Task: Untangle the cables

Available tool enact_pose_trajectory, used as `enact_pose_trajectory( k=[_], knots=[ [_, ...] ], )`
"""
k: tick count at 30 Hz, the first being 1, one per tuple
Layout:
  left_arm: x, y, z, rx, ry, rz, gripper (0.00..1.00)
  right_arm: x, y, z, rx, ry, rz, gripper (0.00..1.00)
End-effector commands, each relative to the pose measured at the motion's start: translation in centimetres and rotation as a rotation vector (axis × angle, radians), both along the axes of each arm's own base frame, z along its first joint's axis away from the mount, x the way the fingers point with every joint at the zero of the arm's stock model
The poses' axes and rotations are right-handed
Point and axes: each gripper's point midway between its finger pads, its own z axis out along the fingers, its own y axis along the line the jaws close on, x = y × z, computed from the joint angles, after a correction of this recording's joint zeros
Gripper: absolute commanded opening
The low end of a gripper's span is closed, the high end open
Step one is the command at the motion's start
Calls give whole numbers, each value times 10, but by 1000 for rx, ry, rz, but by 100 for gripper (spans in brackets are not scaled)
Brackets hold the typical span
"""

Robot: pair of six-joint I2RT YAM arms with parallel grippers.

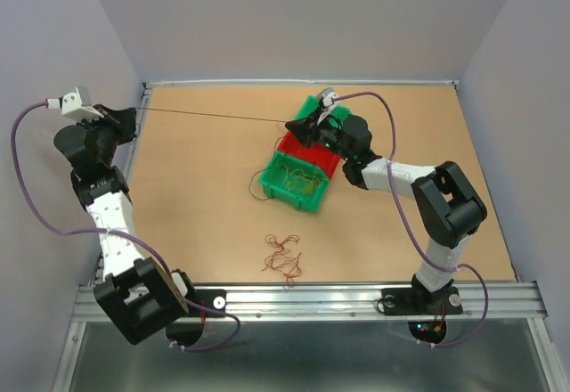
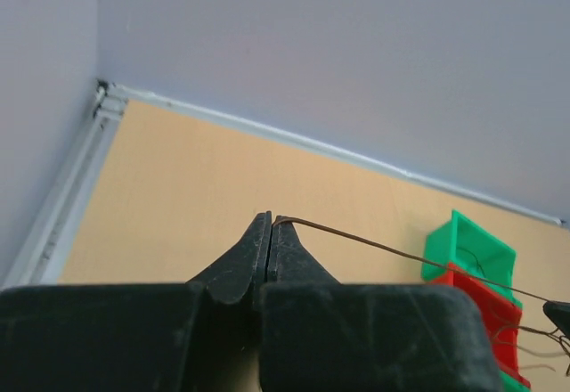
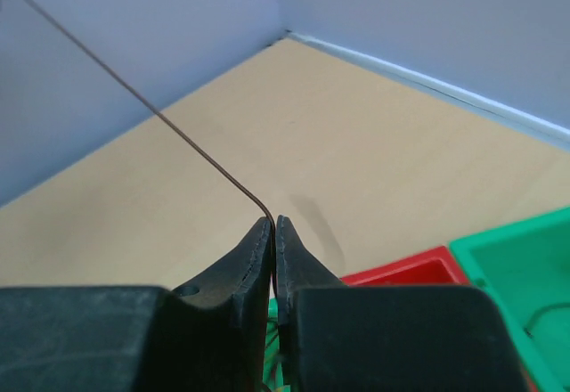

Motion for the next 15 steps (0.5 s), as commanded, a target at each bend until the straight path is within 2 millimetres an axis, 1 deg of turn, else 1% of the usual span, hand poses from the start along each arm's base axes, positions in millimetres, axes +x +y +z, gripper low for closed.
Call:
enact_pose_trajectory(
  k=[1,2,3,4,5,7,8,9,10,12,13,14,15],
  knots=[
    [-38,25,108,225,-306,230,0,43,-57,12,-30,10,-346,11],
    [-44,23,124,247,-313,235,0,54,-73,8,-46,30,-448,11],
    [-50,19,137,297,-326,235,0,59,-79,5,-51,41,-491,11],
    [-51,19,138,296,-294,235,0,67,-93,4,-53,54,-564,11],
    [-57,17,163,325,-328,242,0,70,-99,1,-50,75,-594,10],
    [-61,21,180,355,-332,275,0,76,-110,-3,-39,100,-642,9],
    [-68,24,200,367,-350,306,0,80,-120,-5,-28,118,-674,9],
    [-70,29,207,374,-353,332,0,82,-125,-4,-20,123,-690,9],
    [-81,37,228,389,-380,386,0,86,-135,-7,-10,140,-725,9],
    [-87,46,245,402,-396,440,0,91,-143,-5,-1,144,-748,9],
    [-89,50,253,406,-400,460,0,96,-153,-4,4,147,-773,8],
    [-97,48,271,415,-425,476,0,101,-162,-4,16,154,-806,8],
    [-95,55,274,411,-417,491,0,106,-169,-5,19,159,-828,8]
  ],
)
